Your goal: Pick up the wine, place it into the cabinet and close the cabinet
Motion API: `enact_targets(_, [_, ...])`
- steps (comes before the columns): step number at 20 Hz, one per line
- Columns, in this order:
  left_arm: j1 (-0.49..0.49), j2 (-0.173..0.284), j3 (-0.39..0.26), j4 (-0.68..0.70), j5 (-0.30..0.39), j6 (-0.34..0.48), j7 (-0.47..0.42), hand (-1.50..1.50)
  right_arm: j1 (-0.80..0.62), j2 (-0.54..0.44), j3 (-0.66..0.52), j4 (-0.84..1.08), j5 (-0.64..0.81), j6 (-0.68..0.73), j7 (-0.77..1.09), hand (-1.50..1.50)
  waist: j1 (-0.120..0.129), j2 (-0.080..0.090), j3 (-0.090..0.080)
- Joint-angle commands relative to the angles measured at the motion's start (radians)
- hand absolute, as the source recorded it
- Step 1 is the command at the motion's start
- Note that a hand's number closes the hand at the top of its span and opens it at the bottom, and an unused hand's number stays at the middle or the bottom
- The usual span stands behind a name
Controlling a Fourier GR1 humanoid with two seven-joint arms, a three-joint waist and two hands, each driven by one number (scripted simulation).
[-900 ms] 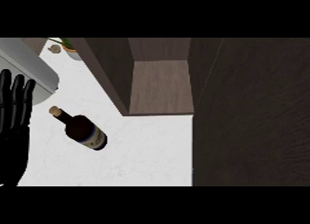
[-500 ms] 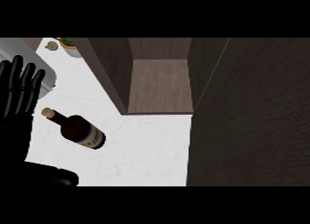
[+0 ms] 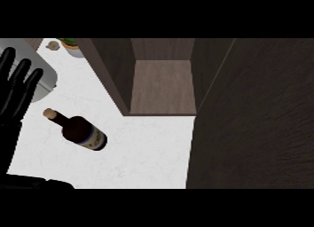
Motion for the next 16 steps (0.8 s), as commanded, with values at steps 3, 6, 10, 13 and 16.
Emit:
enact_targets(3, [-0.031, 0.003, -0.030, -0.138, -0.049, 0.088, 0.185, -1.50, 0.038, 0.022, 0.156, -0.144, 0.114, -0.052, 0.127, -1.50, 0.000, -0.001, 0.000])
enact_targets(6, [-0.101, -0.010, -0.041, -0.049, -0.090, 0.110, 0.160, -1.50, -0.050, 0.029, 0.173, -0.185, 0.138, -0.098, 0.237, -1.50, -0.004, 0.001, -0.001])
enact_targets(10, [-0.120, 0.023, -0.030, -0.150, -0.079, 0.129, 0.307, -1.50, -0.137, 0.006, 0.094, -0.182, 0.096, -0.113, 0.299, -1.50, 0.001, 0.000, -0.001])
enact_targets(13, [-0.138, 0.030, 0.011, -0.092, -0.059, 0.123, 0.287, -1.50, -0.027, 0.008, 0.206, -0.201, 0.160, -0.126, 0.237, -1.50, -0.006, -0.001, -0.001])
enact_targets(16, [-0.113, 0.028, 0.007, -0.088, -0.063, 0.121, 0.289, -1.50, -0.198, 0.007, 0.170, -0.205, 0.168, -0.178, 0.358, -1.50, -0.001, 0.000, -0.002])
